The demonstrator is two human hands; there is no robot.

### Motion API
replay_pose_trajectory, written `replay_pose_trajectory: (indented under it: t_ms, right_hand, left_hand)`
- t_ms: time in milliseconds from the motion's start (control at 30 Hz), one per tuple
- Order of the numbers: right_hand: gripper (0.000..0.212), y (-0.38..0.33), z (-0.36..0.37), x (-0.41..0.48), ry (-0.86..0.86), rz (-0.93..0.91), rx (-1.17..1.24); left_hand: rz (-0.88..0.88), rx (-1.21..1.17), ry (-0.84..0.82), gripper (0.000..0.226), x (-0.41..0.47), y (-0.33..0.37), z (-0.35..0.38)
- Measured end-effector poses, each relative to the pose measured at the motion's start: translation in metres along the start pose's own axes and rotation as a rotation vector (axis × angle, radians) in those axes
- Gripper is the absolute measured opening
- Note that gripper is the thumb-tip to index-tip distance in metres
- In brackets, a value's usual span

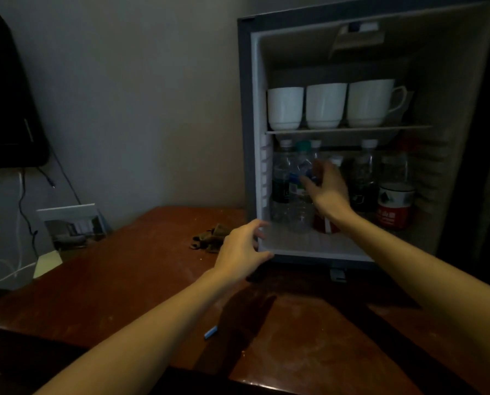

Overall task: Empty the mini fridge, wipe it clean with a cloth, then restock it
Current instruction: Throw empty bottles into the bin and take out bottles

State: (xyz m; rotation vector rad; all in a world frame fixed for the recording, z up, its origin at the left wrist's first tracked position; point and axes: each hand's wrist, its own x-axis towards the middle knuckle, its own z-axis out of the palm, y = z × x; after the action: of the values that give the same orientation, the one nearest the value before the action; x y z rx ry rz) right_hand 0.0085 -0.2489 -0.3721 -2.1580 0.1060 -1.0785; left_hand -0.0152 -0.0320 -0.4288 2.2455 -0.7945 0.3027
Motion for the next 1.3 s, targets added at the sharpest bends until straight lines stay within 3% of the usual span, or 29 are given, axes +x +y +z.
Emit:
replay_pose_trajectory:
  t_ms: [133, 600, 800, 1000, 1133, 1300]
  right_hand:
    - [0.063, -0.017, 0.009, 0.033, 0.066, 0.049, 0.011]
    - [0.078, -0.029, 0.037, 0.047, 0.168, 0.060, 0.107]
    - [0.043, -0.022, 0.035, 0.032, -0.051, 0.072, 0.299]
    - [0.043, -0.044, 0.023, 0.015, -0.092, 0.182, 0.634]
    - [0.012, -0.050, 0.018, -0.002, -0.195, 0.248, 0.829]
    - [0.047, -0.065, 0.021, -0.016, -0.322, 0.271, 0.898]
  left_hand:
    - [0.019, -0.032, 0.031, 0.065, 0.002, 0.000, 0.003]
    - [0.103, -0.024, 0.016, 0.067, 0.008, -0.006, -0.015]
    - [0.075, -0.101, 0.010, 0.075, 0.011, -0.006, -0.007]
    - [0.027, -0.273, 0.083, 0.094, 0.016, 0.006, 0.012]
    - [-0.057, -0.386, 0.188, 0.099, 0.020, 0.014, 0.017]
    - [-0.121, -0.604, 0.134, 0.075, 0.023, 0.020, 0.024]
